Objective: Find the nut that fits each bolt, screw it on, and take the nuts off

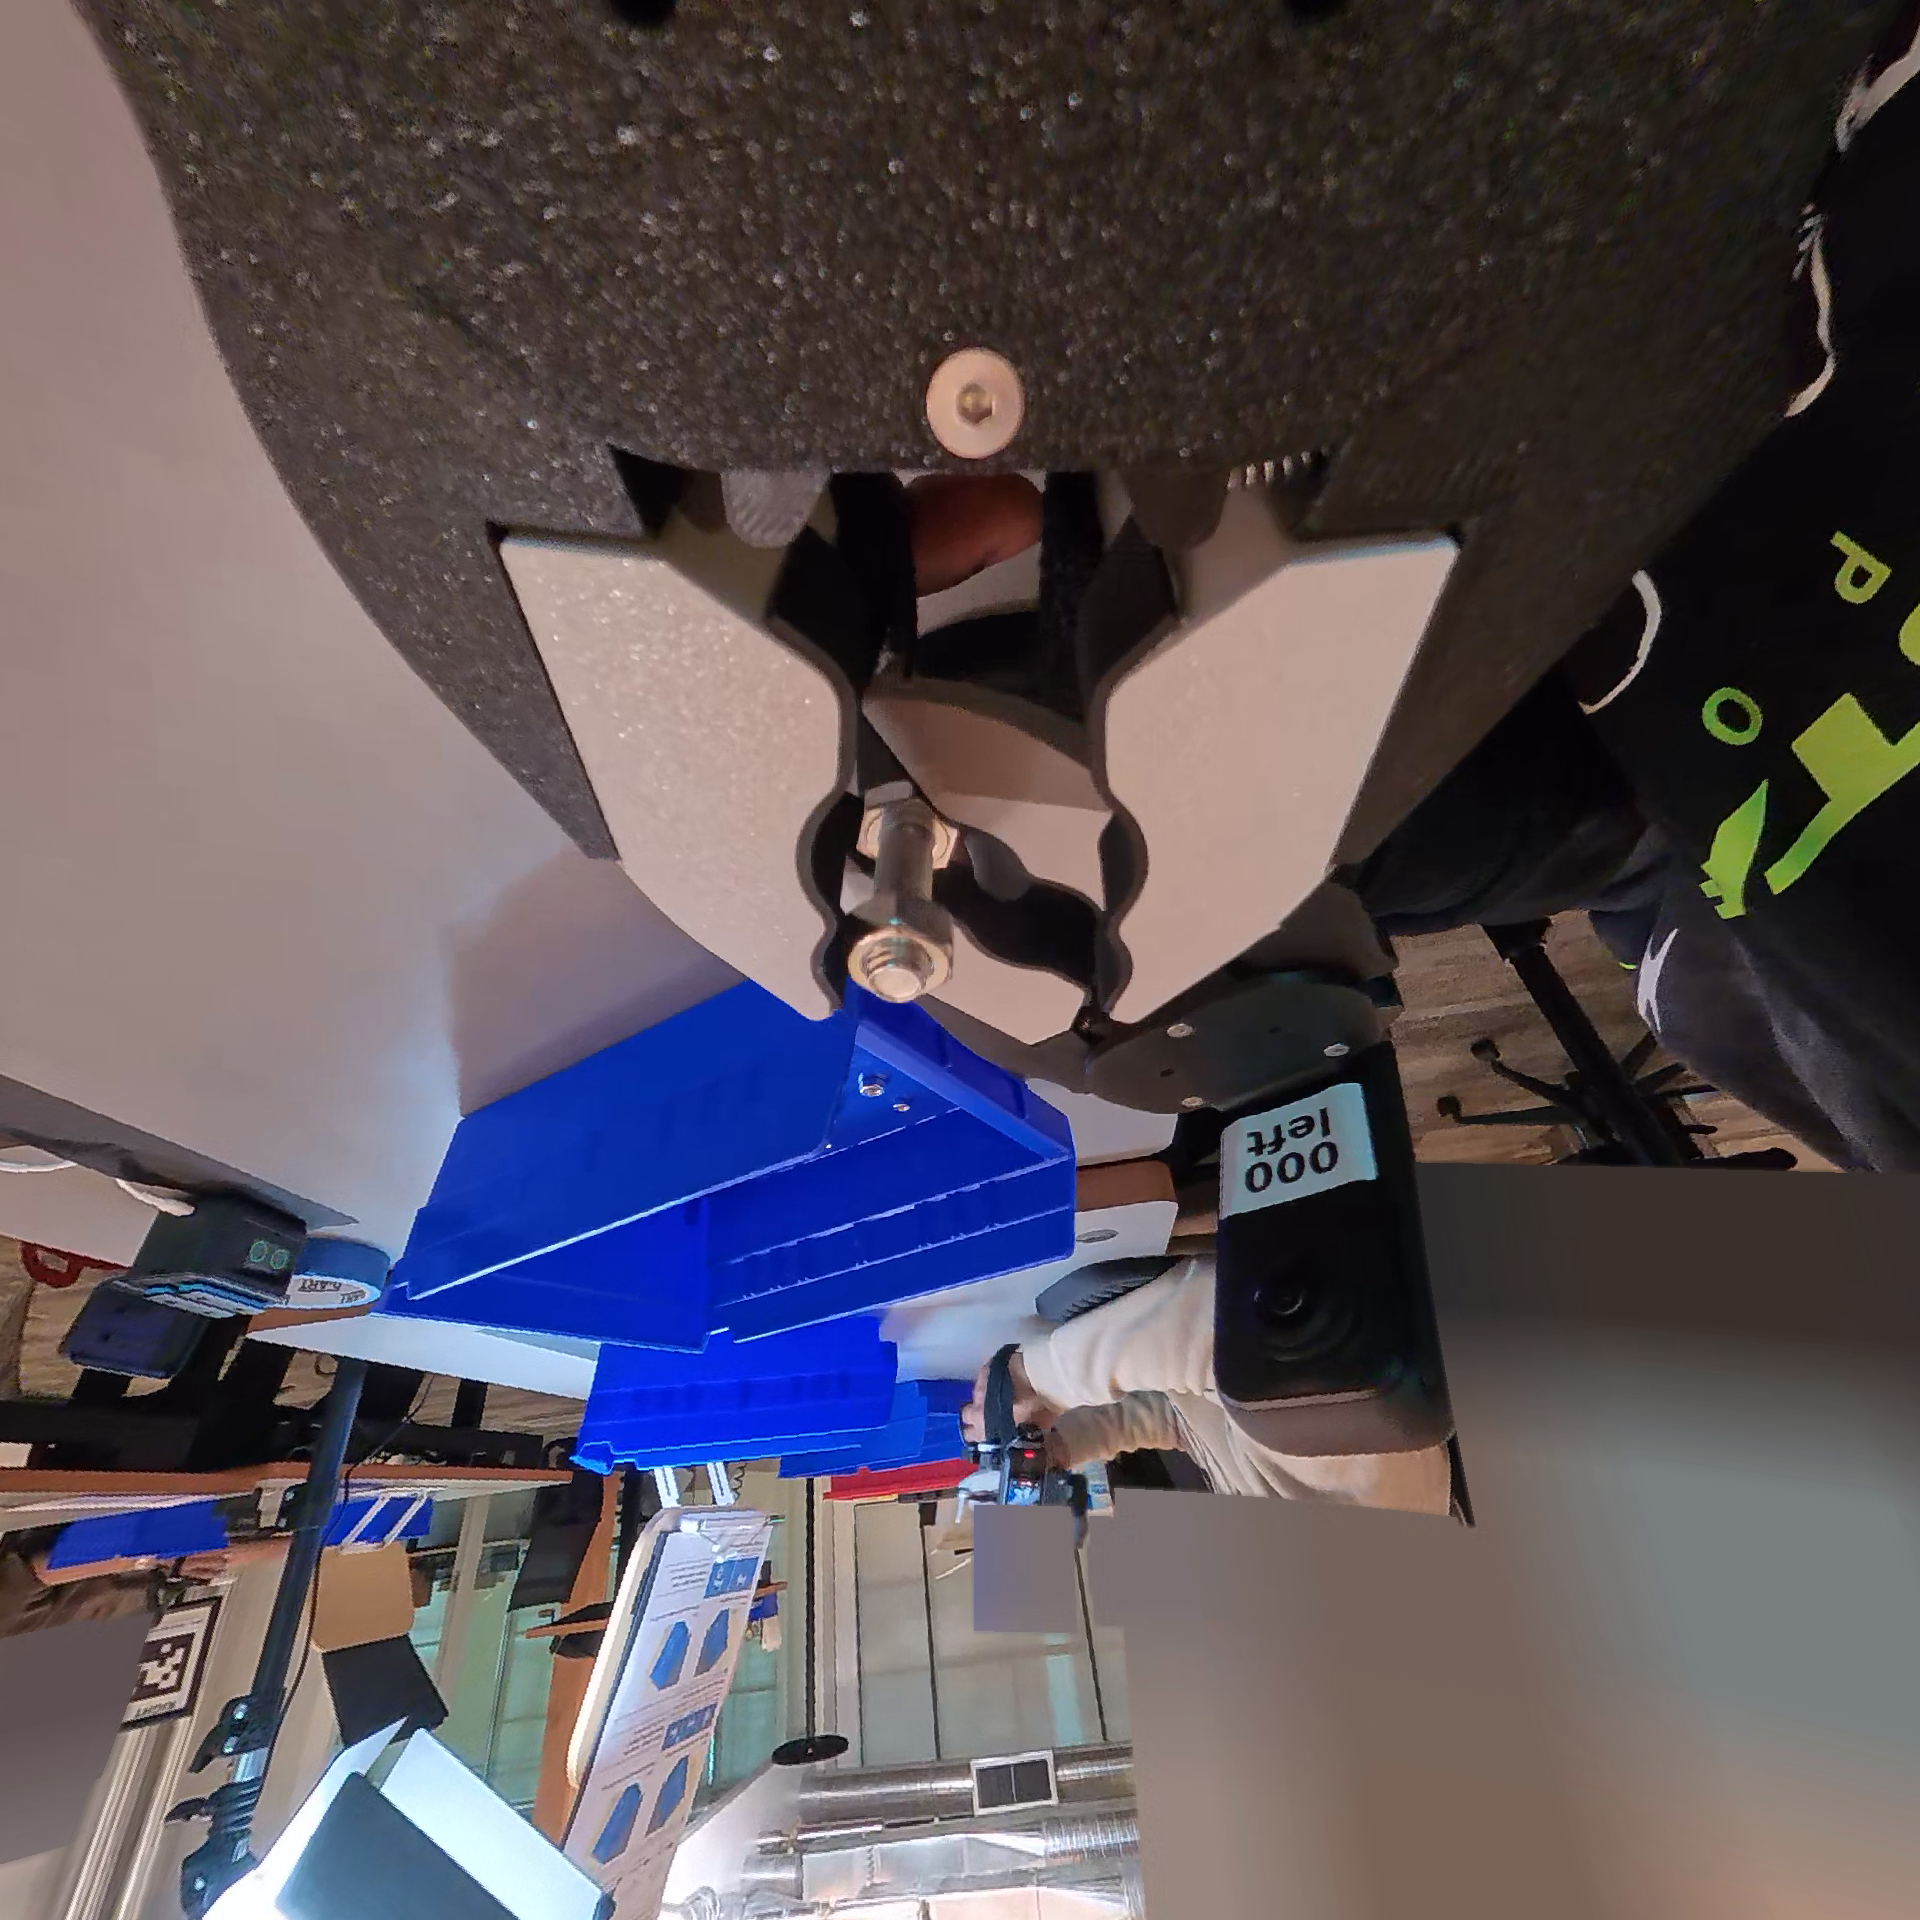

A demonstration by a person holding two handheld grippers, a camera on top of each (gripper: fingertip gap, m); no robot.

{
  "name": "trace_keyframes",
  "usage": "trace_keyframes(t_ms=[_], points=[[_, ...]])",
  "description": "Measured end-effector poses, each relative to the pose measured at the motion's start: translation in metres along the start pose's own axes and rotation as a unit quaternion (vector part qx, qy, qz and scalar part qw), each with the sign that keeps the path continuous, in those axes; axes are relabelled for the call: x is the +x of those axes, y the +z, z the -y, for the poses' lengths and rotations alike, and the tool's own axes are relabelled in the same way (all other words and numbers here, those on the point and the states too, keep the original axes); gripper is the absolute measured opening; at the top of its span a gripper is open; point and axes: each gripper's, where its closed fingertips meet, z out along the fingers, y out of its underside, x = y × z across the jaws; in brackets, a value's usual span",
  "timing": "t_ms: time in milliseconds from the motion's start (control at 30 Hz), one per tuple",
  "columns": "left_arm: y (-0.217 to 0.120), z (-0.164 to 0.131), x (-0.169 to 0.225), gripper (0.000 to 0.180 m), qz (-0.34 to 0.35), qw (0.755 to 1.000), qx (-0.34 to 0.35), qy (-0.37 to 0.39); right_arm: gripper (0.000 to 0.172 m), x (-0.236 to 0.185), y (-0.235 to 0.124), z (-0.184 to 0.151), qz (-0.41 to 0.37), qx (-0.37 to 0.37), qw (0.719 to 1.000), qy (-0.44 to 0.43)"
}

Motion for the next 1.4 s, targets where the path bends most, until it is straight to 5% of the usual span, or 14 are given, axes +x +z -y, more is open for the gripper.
trace_keyframes(t_ms=[133, 267, 567, 1000, 1233, 1400], points=[[0.000, 0.000, 0.000, 0.019, 0.002, 1.000, 0.000, -0.001, 0.040, 0.002, -0.016, -0.001, -0.020, 0.001, 1.000, 0.001], [0.000, -0.001, -0.002, 0.019, 0.005, 1.000, -0.001, -0.007, 0.008, -0.008, -0.038, 0.002, 0.010, 0.017, 1.000, 0.021], [0.000, -0.001, 0.000, 0.018, 0.001, 1.000, -0.002, -0.001, 0.046, 0.009, -0.014, 0.002, -0.016, 0.014, 1.000, 0.011], [0.001, -0.002, -0.002, 0.019, 0.004, 1.000, -0.006, -0.004, 0.039, 0.006, 0.000, -0.001, -0.002, 0.002, 1.000, -0.002], [0.000, -0.002, -0.005, 0.018, 0.007, 1.000, -0.004, -0.018, 0.011, -0.006, -0.037, 0.000, 0.028, 0.019, 0.999, 0.022], [0.001, -0.001, -0.004, 0.018, 0.006, 1.000, -0.004, -0.013, 0.033, 0.007, -0.030, 0.003, -0.013, 0.027, 1.000, -0.003]])
